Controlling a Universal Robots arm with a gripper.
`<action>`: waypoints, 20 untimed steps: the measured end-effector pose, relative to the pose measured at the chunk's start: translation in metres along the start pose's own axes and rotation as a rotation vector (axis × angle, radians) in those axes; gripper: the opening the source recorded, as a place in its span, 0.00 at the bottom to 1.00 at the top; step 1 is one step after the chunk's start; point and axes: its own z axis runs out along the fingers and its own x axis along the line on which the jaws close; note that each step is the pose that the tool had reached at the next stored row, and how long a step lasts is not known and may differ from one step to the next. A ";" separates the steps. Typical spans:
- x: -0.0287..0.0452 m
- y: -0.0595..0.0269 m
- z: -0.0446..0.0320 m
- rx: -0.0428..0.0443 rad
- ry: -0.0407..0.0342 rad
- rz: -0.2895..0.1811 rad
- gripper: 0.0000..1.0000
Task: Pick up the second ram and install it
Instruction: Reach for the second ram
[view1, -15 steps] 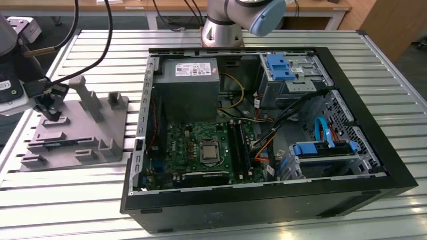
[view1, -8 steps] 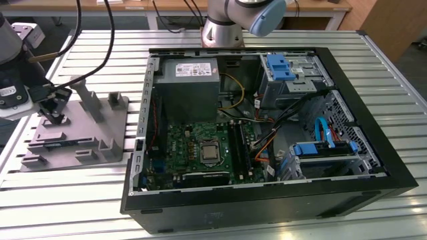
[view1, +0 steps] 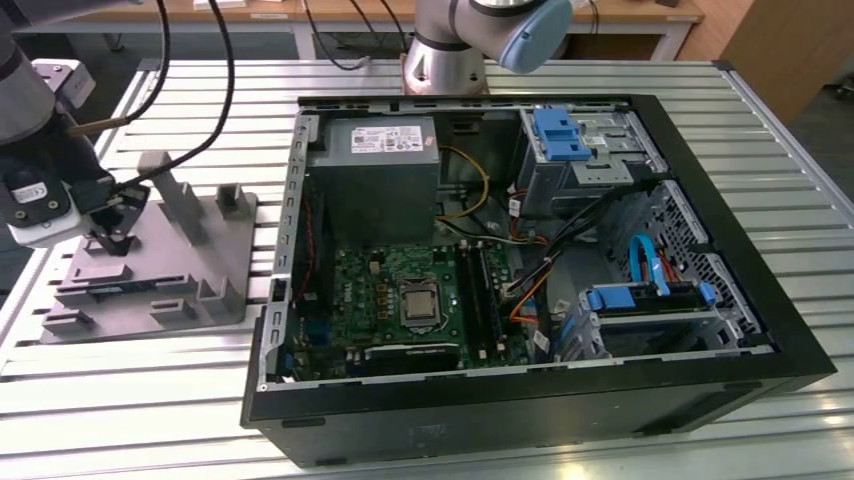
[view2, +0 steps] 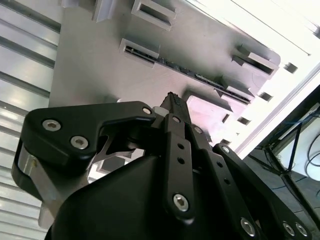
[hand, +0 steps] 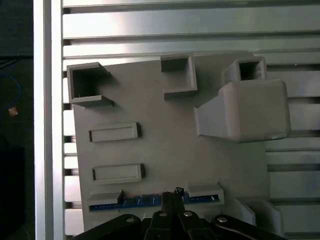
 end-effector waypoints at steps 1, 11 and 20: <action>0.0000 0.0000 0.0008 0.0006 0.0006 -0.018 0.10; -0.0004 -0.0039 0.0110 0.0025 0.0034 -0.099 0.10; -0.0008 -0.0112 0.0170 0.0035 0.0035 -0.099 0.10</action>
